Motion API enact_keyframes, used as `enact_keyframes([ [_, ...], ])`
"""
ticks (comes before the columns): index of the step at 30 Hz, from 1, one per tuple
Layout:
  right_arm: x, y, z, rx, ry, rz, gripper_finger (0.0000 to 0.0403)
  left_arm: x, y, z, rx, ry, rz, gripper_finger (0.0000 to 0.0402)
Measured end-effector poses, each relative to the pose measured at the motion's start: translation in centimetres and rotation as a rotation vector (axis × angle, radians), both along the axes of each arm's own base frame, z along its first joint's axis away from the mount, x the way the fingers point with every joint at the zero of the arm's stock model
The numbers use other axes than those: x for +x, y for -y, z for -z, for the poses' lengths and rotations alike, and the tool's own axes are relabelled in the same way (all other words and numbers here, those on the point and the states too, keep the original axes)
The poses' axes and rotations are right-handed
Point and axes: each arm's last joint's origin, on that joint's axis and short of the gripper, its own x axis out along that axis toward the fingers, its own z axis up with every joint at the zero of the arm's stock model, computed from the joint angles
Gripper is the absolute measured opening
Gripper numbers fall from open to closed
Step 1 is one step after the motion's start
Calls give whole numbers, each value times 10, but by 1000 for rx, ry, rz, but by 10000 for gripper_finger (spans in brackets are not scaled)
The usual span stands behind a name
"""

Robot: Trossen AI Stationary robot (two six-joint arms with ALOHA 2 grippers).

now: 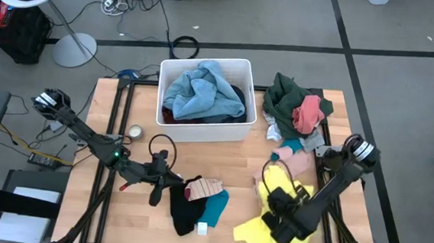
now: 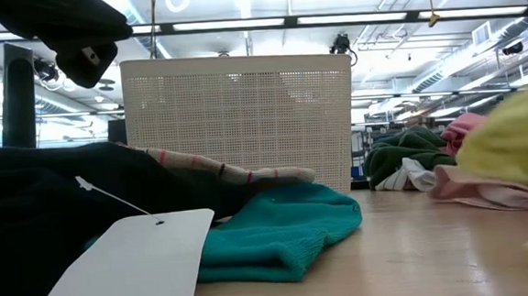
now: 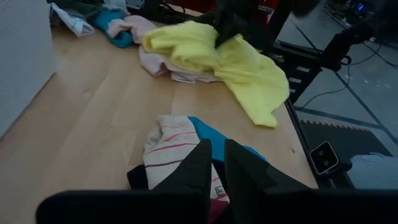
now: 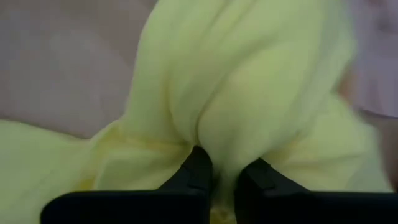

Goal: Sort clothes
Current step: Put the yellow polo shirt into the laundry bin

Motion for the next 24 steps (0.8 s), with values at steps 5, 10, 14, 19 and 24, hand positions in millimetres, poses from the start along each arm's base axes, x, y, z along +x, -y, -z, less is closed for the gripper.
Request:
enact_keyframes([
  [5,-9,26,-45,7,92,11,34,0,1,0,-6,-3,12,48],
  [10,-19,45,-98,-14,242,-15,31,0,1,0,-1,-5,13,48],
  [14,-16,57,-138,-78,339,-62,31,-1,1,1,2,-9,14,48],
  [19,-1,78,-187,-185,446,-136,31,-1,1,1,2,-9,15,49],
  [24,17,109,-236,-338,553,-189,31,-1,1,1,4,-10,17,49],
])
